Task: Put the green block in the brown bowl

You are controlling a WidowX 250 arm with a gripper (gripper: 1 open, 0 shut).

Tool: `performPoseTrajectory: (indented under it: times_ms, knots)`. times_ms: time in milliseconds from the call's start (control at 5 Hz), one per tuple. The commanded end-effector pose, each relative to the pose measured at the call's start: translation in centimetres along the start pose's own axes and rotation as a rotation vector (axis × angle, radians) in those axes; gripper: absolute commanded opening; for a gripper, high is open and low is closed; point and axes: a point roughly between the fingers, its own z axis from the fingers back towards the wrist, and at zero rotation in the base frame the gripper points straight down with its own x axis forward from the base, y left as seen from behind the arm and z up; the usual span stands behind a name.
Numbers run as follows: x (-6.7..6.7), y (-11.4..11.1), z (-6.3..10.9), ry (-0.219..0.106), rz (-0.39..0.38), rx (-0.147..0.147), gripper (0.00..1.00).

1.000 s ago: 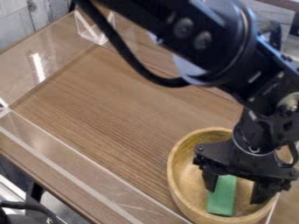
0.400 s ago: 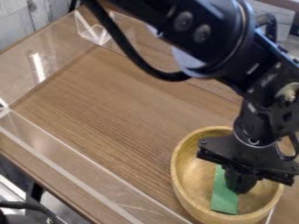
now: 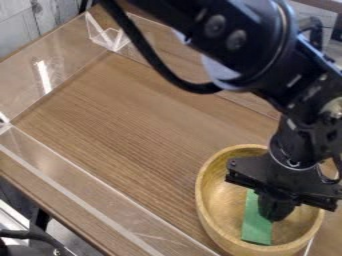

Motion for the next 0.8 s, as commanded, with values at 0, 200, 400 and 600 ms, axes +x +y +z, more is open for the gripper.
performPoseTrajectory:
  times_ms: [0, 200, 400, 600]
  knots:
    - [-0.3, 0.3, 0.2, -0.002, 0.010, 0.012, 0.00]
    - [-0.6, 0.7, 0.3, 0.000, 0.024, 0.022, 0.00]
    - [-1.0, 1.9, 0.6, 0.004, 0.061, 0.035, 0.00]
    - [-1.2, 3.0, 0.8, 0.006, 0.106, 0.043, 0.00]
